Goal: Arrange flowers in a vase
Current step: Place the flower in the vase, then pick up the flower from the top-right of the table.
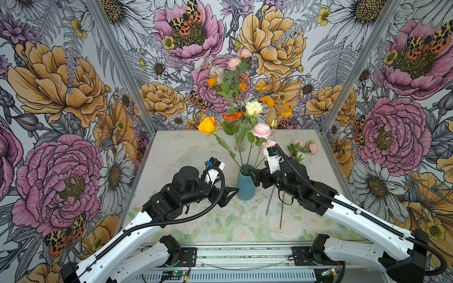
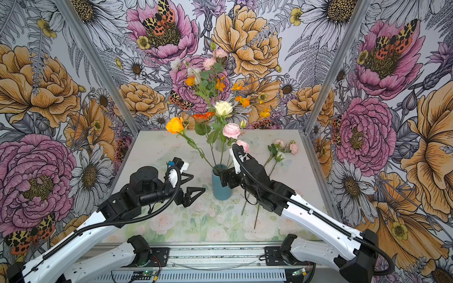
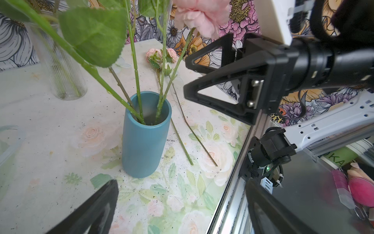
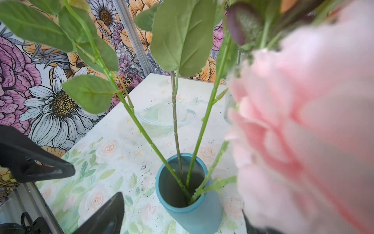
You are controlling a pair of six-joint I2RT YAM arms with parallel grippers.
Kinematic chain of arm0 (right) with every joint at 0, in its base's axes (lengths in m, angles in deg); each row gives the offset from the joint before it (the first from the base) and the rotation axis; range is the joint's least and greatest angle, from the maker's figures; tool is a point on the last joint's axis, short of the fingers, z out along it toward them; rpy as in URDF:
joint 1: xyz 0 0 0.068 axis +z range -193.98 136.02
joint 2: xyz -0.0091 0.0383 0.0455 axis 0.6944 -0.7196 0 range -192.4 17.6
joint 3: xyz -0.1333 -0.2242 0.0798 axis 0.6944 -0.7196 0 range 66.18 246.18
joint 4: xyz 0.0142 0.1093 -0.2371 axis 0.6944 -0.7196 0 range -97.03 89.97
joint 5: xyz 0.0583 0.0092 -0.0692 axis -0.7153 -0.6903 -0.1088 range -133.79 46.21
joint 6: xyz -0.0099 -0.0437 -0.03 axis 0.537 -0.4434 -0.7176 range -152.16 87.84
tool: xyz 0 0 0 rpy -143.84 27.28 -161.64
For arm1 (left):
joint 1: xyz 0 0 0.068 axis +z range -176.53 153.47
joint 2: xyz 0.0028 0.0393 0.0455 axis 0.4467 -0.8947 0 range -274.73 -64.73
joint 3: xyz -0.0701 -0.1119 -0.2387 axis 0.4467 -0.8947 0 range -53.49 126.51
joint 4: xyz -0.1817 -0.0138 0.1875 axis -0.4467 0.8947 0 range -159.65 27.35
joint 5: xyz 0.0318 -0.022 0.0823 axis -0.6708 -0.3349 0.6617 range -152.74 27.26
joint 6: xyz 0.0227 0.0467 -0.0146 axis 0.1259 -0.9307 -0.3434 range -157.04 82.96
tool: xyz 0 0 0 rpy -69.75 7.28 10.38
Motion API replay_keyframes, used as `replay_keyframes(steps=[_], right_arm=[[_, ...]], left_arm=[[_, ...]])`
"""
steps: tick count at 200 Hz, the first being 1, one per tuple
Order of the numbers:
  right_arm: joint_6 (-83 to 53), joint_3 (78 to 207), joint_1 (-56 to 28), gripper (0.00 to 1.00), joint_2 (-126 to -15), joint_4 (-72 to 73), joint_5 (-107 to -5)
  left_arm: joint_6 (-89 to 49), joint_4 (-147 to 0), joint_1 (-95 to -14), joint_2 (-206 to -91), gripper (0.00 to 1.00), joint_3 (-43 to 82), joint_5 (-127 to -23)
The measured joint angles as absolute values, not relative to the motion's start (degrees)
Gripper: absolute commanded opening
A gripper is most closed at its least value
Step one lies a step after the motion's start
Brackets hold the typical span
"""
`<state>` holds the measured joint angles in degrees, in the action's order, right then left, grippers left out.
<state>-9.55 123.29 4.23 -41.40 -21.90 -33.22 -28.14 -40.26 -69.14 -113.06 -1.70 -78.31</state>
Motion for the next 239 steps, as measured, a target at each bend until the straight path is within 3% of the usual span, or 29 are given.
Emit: replay_keyframes(steps=[30,49,76,104,139,159,215,239], right_arm=[[-5.53,121.17,4.18,0.91,-36.33,-29.22,-32.02],[-0.19,116.95,3.42,0.84,-33.12,-33.48,-30.55],[8.88,110.85,-6.94,0.73,-31.37,-38.49,-30.75],[11.78,111.92,-23.40,0.68,-42.08,-39.60,-33.22],[10.25,114.39,-34.00,0.59,-58.54,-34.73,-37.81],[8.94,115.40,-37.52,0.54,-65.23,-30.23,-39.40],[5.49,122.00,-40.95,0.51,-79.06,-20.81,-41.96],[4.72,125.25,-41.08,0.37,-82.49,-19.04,-42.07]], left_arm=[[-29.27,-40.28,-69.49,-115.01,0.99,-0.65,-78.29],[-30.80,-40.33,-71.37,-115.56,0.99,0.03,-78.23],[-35.31,-41.35,-77.73,-117.48,0.99,1.12,-77.59],[-40.64,-42.07,-83.81,-121.61,0.99,2.56,-77.42],[-43.63,-42.47,-84.44,-126.66,0.99,2.85,-77.42],[-44.11,-42.45,-84.55,-128.34,0.99,2.85,-77.42],[-44.62,-42.47,-84.53,-128.58,0.99,3.39,-77.42],[-44.81,-42.45,-84.37,-128.89,0.99,4.25,-77.42]])
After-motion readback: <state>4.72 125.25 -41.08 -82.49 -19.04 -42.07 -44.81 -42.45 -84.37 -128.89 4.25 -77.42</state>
